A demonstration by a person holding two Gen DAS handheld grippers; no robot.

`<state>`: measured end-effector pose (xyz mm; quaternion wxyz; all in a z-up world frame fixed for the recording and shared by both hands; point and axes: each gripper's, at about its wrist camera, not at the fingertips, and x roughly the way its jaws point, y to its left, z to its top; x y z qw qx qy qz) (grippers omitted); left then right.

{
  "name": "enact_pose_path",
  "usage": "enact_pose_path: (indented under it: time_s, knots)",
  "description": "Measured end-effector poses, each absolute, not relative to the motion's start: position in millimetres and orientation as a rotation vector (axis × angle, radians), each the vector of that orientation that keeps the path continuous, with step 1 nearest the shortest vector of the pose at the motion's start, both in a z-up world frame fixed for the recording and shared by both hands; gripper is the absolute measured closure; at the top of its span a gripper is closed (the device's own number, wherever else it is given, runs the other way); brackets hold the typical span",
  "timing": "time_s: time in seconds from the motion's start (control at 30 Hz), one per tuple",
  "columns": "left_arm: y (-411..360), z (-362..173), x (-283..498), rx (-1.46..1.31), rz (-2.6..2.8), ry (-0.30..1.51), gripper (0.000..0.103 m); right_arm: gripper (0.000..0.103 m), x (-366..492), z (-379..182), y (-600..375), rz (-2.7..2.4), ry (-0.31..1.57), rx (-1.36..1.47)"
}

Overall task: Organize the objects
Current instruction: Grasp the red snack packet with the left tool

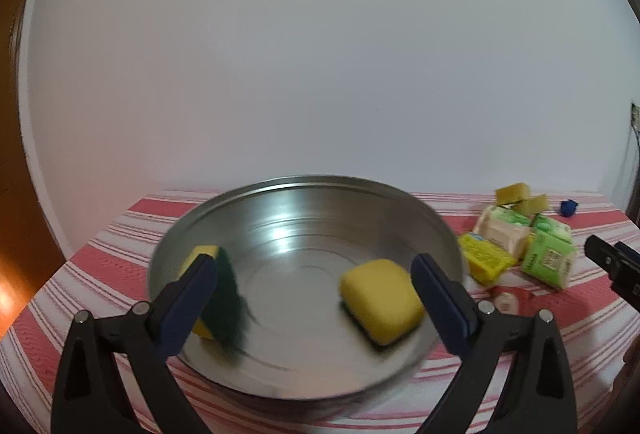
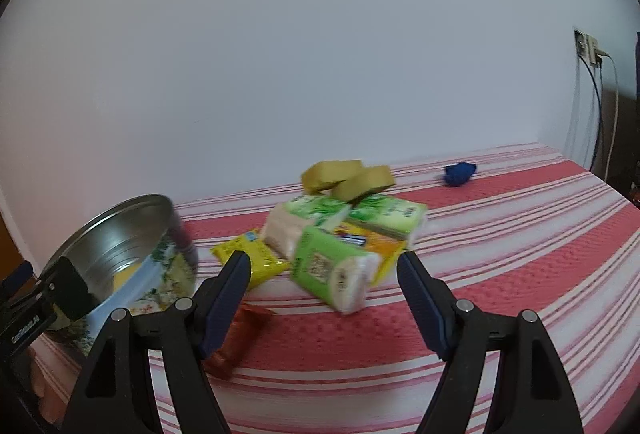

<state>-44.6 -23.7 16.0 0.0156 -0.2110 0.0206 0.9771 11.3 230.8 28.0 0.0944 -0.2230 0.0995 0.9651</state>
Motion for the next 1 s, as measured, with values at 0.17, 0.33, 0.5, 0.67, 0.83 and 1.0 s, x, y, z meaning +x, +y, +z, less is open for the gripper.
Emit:
enact_pose_path:
  time_s: [0.17, 0.33, 0.5, 0.67, 0.83, 1.0]
  knots:
    - [5, 18, -34, -0.633, 2.980, 0.122, 0.004, 0.025, 19, 30, 240, 2.848, 0.277, -0.652]
    - [37, 17, -24, -0.638, 2.903, 0.180, 0.004, 0.025, 26, 31, 253, 2.834, 0.264, -0.644]
    - [79, 16, -13, -0.613, 2.816, 0.291, 0.005, 0.025, 28, 31, 267, 2.815, 0.270, -0.641]
    - [111, 9, -18, -0.674, 2.746, 0.358, 0.005, 0.025, 29, 31, 280, 2.799, 0.283, -0.655]
    - [134, -2, -35, -0.803, 2.705, 0.404, 0.005, 0.025, 31, 33, 295, 2.794, 0.344, -0.652]
    - [147, -16, -55, -0.974, 2.637, 0.394, 0.006, 0.025, 31, 34, 306, 2.791, 0.390, -0.656]
